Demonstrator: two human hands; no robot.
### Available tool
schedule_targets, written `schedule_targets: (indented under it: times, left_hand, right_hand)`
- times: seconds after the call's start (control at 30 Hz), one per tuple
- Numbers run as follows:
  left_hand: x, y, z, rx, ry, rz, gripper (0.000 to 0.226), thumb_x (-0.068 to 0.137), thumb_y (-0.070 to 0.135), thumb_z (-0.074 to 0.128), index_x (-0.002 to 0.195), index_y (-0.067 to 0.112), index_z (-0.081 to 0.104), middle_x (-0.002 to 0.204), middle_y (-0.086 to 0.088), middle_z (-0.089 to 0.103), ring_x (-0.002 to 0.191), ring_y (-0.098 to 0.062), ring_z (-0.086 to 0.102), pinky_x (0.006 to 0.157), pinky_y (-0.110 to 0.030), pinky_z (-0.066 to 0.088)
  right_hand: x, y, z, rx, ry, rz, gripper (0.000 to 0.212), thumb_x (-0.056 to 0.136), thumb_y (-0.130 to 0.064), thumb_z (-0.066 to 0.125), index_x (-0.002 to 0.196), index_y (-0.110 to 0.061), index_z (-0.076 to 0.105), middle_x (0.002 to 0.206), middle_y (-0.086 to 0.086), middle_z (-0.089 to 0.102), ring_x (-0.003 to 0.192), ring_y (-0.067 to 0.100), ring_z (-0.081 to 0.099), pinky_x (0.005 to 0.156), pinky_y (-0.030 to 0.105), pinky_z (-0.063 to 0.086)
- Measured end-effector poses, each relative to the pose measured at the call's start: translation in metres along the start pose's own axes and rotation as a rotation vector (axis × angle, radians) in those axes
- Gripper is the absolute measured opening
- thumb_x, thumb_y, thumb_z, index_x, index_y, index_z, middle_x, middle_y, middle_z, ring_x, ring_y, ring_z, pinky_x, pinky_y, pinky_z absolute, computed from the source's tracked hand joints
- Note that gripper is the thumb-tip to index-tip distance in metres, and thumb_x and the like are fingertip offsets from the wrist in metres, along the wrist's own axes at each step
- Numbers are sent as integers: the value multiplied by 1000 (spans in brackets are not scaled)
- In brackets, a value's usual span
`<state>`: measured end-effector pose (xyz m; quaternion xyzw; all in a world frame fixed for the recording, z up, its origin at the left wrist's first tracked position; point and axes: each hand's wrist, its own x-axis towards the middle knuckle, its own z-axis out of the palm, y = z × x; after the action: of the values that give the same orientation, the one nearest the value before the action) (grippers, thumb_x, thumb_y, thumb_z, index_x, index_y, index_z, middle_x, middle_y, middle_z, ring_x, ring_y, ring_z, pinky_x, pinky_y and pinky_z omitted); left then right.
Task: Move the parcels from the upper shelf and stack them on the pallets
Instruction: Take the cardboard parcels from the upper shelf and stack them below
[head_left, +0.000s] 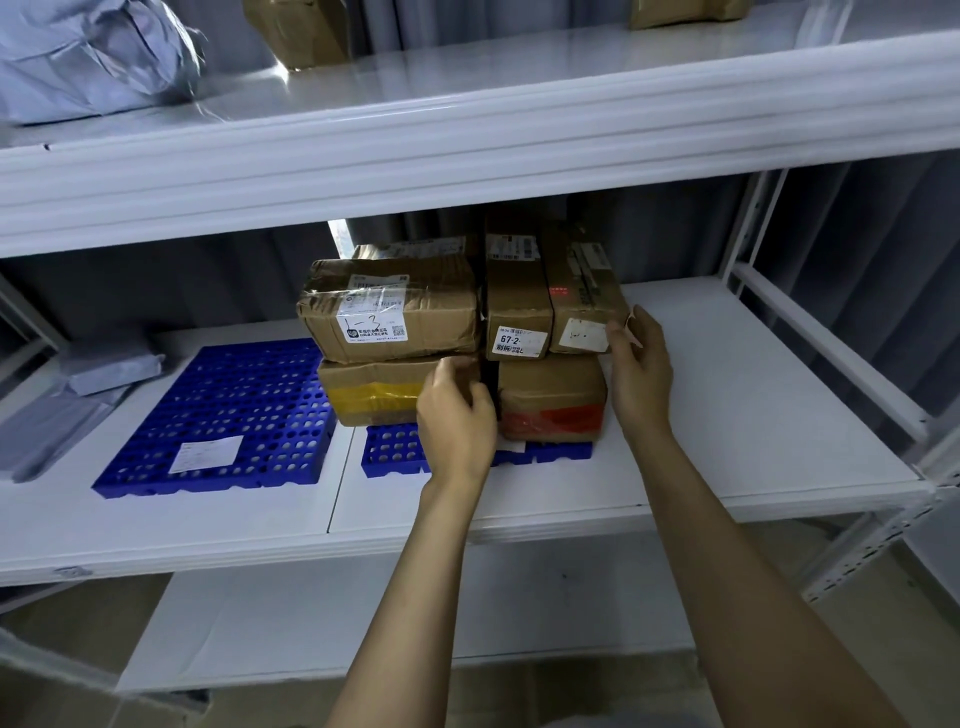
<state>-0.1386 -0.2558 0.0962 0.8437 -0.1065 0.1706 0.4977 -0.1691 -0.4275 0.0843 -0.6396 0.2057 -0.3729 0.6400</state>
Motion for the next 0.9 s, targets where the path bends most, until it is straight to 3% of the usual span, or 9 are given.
schedule_targets:
  times: [0.13,0.2,0.4,0.67,0.77,0.9]
  left_hand:
    - [-3,6,-13,-6,-18,58,27,91,2,51,113,10,63,111,-1,65,103,-12,59,81,-15,42]
    - [-4,8,-22,4,-17,102,27,90,1,51,112,11,63,110,-1,65,102,-13,60,81,-17,44]
    - [1,32,-52,46,-83,441,23,92,8,52,111,13,62,105,2,65,97,-11,59,80,-23,51]
    - [10,108,-88,73,-117,910,28,91,14,53,119,12,60,110,-3,65,101,-15,60,83,-26,49]
    - [19,141,-103,83,-78,1048,28,89,13,55,116,11,61,105,-3,66,95,-18,61,74,-31,51]
    - [40,184,-118,70,-11,1158,29,86,17,52,113,11,62,104,-1,67,96,-21,61,68,-37,51]
  right_hand:
    - [-22,-11,4,-109,-3,-81,47,96,-28,56,139,-29,38,123,-18,48,115,0,46,95,18,39]
    - [-32,-18,4,-208,23,-142,52,95,-26,58,141,-29,35,123,-21,42,115,-3,38,97,18,32]
    - [-55,-42,4,-531,113,-459,65,87,-32,59,144,-11,36,149,9,39,137,23,35,110,33,31]
    - [-70,-128,3,-543,305,-993,32,85,-13,59,114,0,63,113,11,65,107,24,56,96,25,43]
    - [-66,-165,1,-512,377,-1102,25,82,-7,62,104,3,65,99,11,67,96,25,58,85,30,47]
    - [-47,-212,2,-524,412,-1155,19,80,-10,62,96,-1,67,95,8,68,93,26,58,80,31,46]
